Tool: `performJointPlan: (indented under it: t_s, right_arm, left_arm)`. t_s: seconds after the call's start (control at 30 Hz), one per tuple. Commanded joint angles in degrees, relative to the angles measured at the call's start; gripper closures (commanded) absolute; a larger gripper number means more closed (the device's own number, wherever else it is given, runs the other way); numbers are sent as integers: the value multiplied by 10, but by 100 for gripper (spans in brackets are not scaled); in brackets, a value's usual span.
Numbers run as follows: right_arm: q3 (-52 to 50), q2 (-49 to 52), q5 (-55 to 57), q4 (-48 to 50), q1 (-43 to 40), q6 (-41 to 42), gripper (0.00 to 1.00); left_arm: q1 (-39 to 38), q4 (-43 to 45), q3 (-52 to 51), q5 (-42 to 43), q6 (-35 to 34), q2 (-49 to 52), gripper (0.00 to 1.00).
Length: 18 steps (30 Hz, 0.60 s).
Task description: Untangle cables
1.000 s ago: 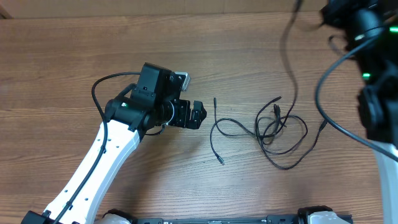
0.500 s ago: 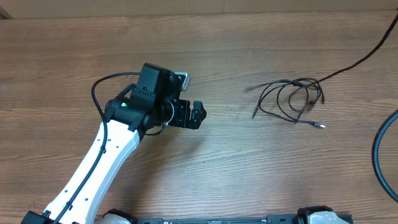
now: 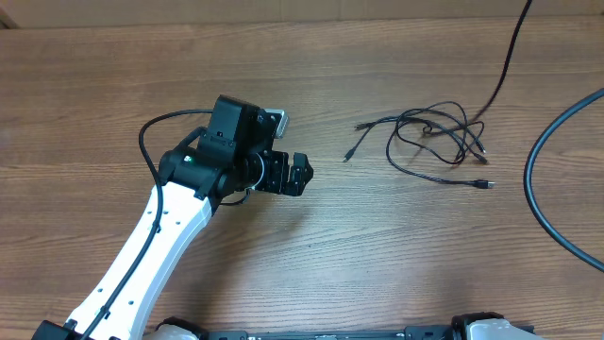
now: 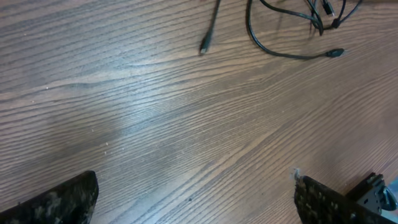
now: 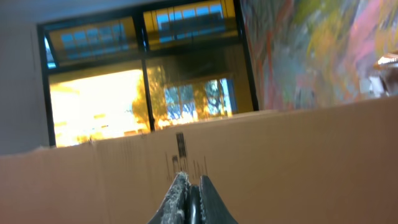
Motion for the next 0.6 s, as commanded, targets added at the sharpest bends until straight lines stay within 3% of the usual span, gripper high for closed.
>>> performJointPlan:
  t_s: [0.0, 0.2, 0.3, 0.33, 0.43, 0.57]
  right_arm:
    - [5, -9, 21, -14, -3, -11, 96]
    - [5, -9, 25, -37, -3, -9, 96]
    - [5, -9, 25, -46, -3, -9, 96]
    - [5, -9, 25, -48, -3, -9, 97]
    - [5, -12, 25, -49, -3, -7, 96]
    - [5, -18, 8, -52, -3, 38, 96]
  left_arm:
    - [-1, 1, 6, -4, -8, -13, 0]
    - [-1, 2, 6, -7, -6, -13, 0]
    - [-1, 72, 6, -40, -37, -12, 0]
    - [-3, 105, 6, -7, -42, -10, 0]
    - [-17, 253, 6, 191, 68, 7, 0]
    - [-49, 418, 6, 292, 72, 51, 0]
